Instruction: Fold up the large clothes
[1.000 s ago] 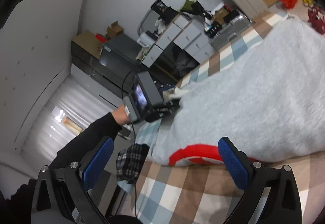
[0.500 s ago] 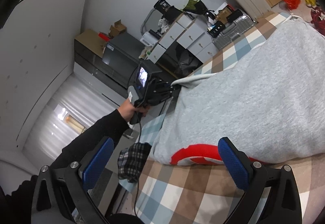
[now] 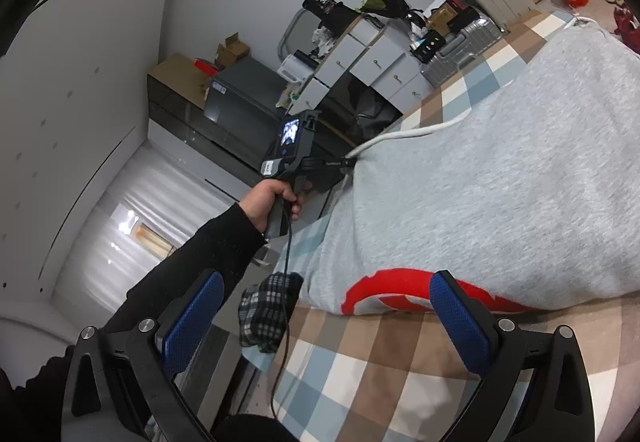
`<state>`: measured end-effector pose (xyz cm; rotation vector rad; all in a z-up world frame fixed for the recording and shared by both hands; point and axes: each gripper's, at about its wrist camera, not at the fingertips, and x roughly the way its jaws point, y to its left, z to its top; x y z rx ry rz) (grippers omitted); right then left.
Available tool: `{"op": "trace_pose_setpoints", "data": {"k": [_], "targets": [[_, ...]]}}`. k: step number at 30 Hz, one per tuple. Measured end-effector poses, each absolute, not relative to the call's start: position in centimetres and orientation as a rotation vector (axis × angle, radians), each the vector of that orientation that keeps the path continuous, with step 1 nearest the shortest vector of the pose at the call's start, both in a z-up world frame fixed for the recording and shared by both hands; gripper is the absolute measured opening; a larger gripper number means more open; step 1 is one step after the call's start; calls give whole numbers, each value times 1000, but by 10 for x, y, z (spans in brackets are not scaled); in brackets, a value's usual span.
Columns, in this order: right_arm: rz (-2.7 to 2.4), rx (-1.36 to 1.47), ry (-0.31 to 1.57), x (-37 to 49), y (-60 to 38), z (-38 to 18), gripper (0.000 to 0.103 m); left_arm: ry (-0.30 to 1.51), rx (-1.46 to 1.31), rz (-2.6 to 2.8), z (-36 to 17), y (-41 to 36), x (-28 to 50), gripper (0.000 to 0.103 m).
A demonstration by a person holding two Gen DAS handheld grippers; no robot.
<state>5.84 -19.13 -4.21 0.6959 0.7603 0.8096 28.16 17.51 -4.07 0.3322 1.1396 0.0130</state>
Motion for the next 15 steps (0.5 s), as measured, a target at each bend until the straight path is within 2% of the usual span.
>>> {"op": "trace_pose_setpoints", "data": {"k": [1,5,9,15], "targets": [[814,694,764,59,-191,-42,103,1137,308,17,-38,181,281,43],[816,686,756,58,-191,-39,103,1068,395,199,-24,192,280,43],[795,674,747,58,-193,-39,103,1011,283,184,4,205,269,43],[608,513,761,63,-200,-45,103,969,237,-51,23,169,195,47]]}}
